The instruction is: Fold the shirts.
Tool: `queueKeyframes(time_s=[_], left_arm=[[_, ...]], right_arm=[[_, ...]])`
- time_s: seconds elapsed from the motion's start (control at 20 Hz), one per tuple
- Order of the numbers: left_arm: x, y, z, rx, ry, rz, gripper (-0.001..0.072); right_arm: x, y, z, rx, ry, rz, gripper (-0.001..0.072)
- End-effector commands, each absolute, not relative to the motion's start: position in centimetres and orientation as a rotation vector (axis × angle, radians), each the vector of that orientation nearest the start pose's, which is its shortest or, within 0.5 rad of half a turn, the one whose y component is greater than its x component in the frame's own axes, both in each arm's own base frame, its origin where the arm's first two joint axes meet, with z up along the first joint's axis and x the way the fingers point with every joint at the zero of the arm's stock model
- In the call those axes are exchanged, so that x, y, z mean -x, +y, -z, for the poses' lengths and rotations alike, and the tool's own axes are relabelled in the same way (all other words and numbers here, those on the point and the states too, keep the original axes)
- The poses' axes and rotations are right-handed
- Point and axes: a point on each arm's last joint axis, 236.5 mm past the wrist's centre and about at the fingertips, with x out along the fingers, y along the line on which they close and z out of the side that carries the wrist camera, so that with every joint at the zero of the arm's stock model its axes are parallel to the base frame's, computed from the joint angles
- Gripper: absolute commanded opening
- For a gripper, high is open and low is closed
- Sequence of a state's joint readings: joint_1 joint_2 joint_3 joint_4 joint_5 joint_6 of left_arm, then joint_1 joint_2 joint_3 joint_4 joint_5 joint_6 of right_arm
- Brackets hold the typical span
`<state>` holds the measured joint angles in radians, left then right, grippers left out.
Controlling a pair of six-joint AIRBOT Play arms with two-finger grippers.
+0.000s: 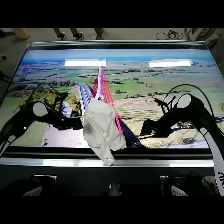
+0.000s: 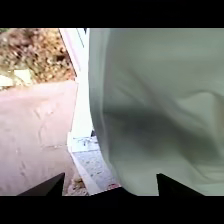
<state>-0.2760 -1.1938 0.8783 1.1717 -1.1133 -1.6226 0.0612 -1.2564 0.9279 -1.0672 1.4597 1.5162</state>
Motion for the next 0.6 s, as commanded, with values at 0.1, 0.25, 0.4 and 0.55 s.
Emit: queueKeyframes(time_s=[0.1,0.25,0.4,0.55], left_arm=[[-27.5,-19.7,8.4,0.432,1.513,0.369,0.0594],[-28.6,-20.1,9.1,0.472,1.487,0.346,0.0392],[-29.6,-20.4,8.1,0.482,1.454,0.358,0.0026],[-29.9,-20.7,6.1,0.478,1.414,0.388,0.0026]], right_arm=[[-21.7,15.0,5.9,-0.523,1.783,-0.45,0.0645],[-21.1,16.0,7.2,-0.541,1.766,-0.466,0.0649],[-20.0,19.4,8.5,-0.437,1.751,-0.528,0.0706],[-21.2,23.9,8.4,-0.564,1.687,-0.574,0.0705]])
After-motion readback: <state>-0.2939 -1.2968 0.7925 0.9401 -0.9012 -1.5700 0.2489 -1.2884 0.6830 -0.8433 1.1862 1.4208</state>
